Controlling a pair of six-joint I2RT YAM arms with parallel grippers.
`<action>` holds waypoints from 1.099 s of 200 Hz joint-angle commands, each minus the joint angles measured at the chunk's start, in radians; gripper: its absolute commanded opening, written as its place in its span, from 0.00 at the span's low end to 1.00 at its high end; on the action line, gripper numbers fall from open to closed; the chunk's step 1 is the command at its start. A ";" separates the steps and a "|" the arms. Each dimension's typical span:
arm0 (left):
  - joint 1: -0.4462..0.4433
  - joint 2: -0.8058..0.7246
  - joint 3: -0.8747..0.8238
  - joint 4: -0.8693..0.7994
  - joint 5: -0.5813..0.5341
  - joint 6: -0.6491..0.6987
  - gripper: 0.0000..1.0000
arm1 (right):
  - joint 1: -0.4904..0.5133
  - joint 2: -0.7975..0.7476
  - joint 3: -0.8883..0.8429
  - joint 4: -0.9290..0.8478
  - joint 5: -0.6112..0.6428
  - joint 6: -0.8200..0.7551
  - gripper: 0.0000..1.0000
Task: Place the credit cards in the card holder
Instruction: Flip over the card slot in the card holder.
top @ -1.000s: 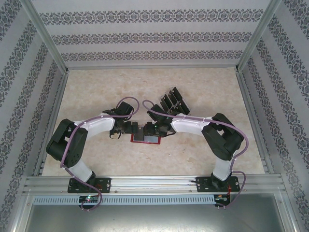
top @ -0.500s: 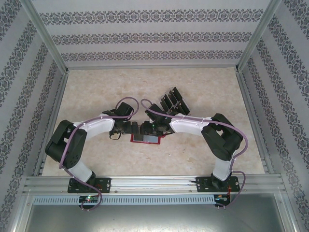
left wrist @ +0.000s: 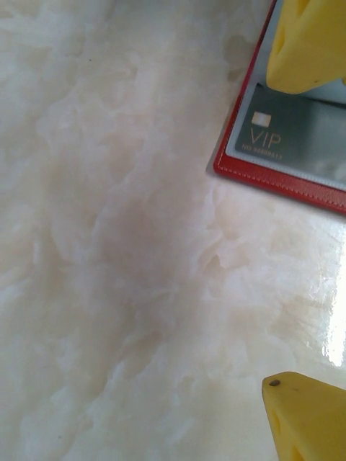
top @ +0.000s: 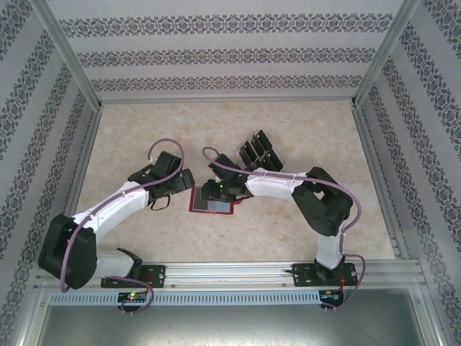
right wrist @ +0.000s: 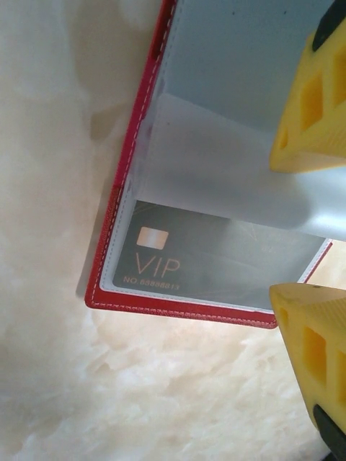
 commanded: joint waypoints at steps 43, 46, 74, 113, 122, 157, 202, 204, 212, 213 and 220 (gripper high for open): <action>0.013 -0.093 -0.034 -0.026 -0.054 -0.081 1.00 | 0.036 0.072 0.123 0.003 -0.022 0.025 0.45; 0.014 -0.097 -0.035 -0.027 -0.057 -0.084 1.00 | 0.038 0.078 0.133 0.002 -0.023 0.025 0.45; 0.014 -0.153 -0.032 -0.047 -0.093 -0.101 1.00 | 0.060 0.140 0.228 -0.014 -0.039 0.028 0.45; 0.014 -0.256 -0.024 -0.090 -0.171 -0.129 1.00 | 0.080 0.235 0.355 -0.026 -0.075 0.040 0.45; 0.013 -0.276 -0.022 -0.094 -0.182 -0.132 1.00 | 0.082 0.251 0.383 -0.026 -0.086 0.041 0.45; 0.015 -0.313 0.000 -0.128 -0.209 -0.126 1.00 | 0.077 0.218 0.426 -0.022 -0.107 0.022 0.46; 0.014 -0.328 0.001 -0.131 -0.201 -0.118 1.00 | 0.017 0.095 0.406 0.011 -0.109 0.028 0.48; 0.015 -0.326 0.001 -0.133 -0.199 -0.117 1.00 | 0.013 0.093 0.403 0.012 -0.108 0.028 0.48; 0.014 -0.321 0.000 -0.131 -0.190 -0.109 1.00 | -0.002 0.068 0.387 0.012 -0.105 0.027 0.49; 0.014 -0.320 0.000 -0.130 -0.188 -0.107 1.00 | -0.004 0.066 0.385 0.012 -0.104 0.027 0.49; 0.015 -0.310 -0.001 -0.124 -0.175 -0.096 1.00 | -0.018 0.048 0.366 0.010 -0.101 0.024 0.49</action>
